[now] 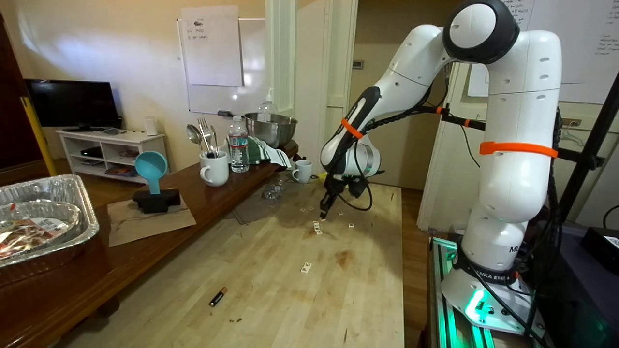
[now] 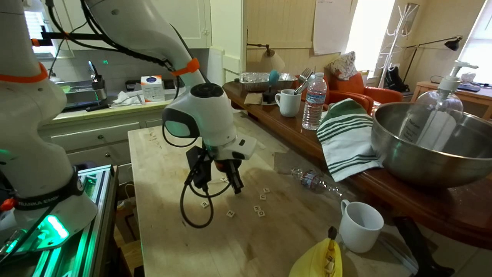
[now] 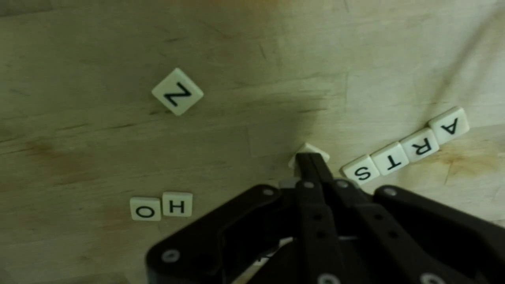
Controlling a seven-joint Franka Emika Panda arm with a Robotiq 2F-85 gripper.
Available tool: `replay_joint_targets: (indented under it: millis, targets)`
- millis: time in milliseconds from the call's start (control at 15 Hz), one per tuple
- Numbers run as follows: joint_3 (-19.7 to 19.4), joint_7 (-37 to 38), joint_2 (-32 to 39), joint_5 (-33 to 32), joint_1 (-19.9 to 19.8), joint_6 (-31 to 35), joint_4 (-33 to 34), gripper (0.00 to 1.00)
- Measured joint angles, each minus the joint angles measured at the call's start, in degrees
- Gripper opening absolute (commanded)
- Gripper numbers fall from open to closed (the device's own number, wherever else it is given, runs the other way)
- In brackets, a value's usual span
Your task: Move a letter tile backwards
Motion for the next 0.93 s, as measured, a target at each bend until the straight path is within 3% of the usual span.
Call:
replay_joint_targets:
  millis: [533, 933]
  targets:
    - [-0.02, 1.09, 0.44, 0.00, 0.01, 0.32, 0.02, 0.00]
    - [-0.06, 6.62, 0.53, 0.00, 0.11, 0.50, 0.06, 0.00]
